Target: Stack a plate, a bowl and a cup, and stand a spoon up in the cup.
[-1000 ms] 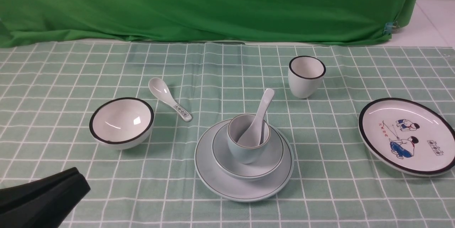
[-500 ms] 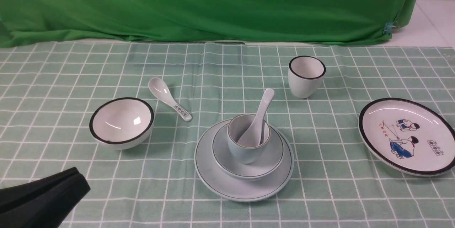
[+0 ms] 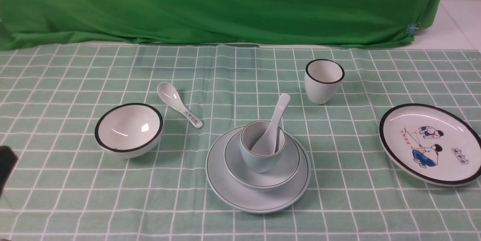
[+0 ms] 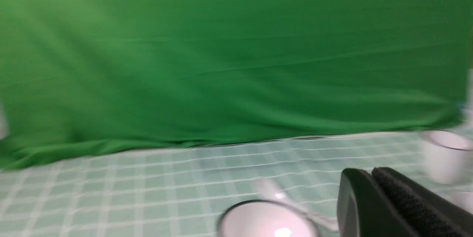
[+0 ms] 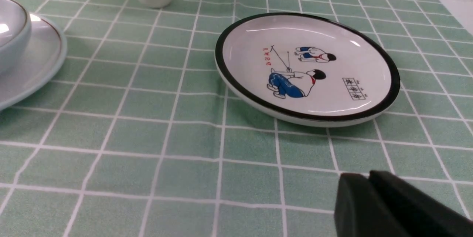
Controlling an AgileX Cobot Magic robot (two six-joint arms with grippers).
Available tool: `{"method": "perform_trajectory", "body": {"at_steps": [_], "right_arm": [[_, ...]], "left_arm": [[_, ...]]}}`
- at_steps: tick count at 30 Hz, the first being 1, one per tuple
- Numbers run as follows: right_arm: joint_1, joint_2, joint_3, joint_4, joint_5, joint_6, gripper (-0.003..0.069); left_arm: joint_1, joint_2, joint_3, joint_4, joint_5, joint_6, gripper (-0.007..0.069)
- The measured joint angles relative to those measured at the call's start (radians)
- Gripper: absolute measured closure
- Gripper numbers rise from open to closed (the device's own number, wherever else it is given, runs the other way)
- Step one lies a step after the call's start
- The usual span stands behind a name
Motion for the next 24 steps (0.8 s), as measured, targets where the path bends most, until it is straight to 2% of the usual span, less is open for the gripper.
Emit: {"method": "perform_trajectory", "body": {"at_steps": [3, 7, 11, 24], "right_arm": [[0.000, 0.000, 0.000, 0.000, 0.000, 0.001, 0.0558], [0.000, 0.000, 0.000, 0.000, -0.001, 0.001, 0.0547], [0.000, -0.001, 0.000, 0.000, 0.000, 0.001, 0.0531], [0.000, -0.001, 0.000, 0.001, 0.000, 0.001, 0.0505]], "left_arm": [[0.108, -0.059, 0.064, -0.028, 0.006, 0.001, 0.0612], [0.165, -0.086, 0.138, -0.039, 0.025, 0.000, 0.0612], [0.172, -0.088, 0.157, -0.045, 0.175, -0.025, 0.0612], [0.172, -0.088, 0.157, -0.045, 0.190, -0.027, 0.0607]]}}
